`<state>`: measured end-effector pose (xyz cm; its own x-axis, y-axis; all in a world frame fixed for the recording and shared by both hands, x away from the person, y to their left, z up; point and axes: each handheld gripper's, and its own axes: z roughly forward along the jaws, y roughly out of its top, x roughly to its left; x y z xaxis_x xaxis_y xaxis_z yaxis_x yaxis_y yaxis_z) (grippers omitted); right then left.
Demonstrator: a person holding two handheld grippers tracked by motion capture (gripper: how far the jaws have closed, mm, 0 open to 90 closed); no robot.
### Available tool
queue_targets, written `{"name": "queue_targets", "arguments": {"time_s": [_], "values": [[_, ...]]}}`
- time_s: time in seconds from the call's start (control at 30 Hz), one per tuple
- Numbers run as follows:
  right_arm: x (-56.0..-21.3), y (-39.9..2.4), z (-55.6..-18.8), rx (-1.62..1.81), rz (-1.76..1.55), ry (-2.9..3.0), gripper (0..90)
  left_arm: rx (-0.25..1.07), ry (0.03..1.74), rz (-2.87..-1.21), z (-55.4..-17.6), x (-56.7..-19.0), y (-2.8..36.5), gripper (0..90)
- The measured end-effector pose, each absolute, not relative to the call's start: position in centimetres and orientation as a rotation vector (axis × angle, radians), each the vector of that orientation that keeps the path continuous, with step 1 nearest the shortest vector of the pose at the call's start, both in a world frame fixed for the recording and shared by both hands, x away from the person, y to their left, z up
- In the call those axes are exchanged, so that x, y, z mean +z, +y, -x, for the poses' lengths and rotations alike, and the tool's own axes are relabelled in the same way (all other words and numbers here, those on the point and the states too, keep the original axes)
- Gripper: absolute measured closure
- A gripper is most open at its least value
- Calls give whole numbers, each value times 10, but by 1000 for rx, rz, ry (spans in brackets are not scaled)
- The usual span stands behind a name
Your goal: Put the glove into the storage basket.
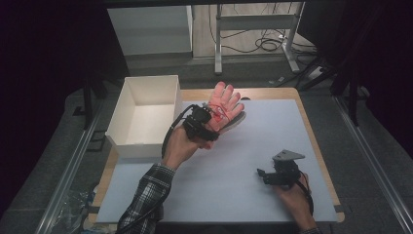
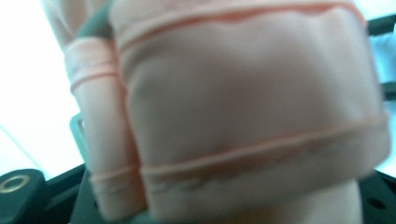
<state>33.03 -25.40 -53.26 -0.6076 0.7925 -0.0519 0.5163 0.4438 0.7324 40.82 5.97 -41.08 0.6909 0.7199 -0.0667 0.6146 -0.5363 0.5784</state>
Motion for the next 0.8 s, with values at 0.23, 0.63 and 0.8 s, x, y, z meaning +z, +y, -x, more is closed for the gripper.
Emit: {"name": "queue_targets", "arguments": {"time_s": [0.23, 0.63, 0.8], "values": [[-533, -254, -330, 975, -1108, 2311, 199, 266, 1065, -2290, -421, -389, 70, 463], [-533, -254, -330, 976, -1111, 2312, 198, 314, 1150, -2247, -435, -366, 90, 461], [-533, -254, -330, 976, -1111, 2312, 198, 338, 1193, -2214, -436, -357, 104, 461]]}}
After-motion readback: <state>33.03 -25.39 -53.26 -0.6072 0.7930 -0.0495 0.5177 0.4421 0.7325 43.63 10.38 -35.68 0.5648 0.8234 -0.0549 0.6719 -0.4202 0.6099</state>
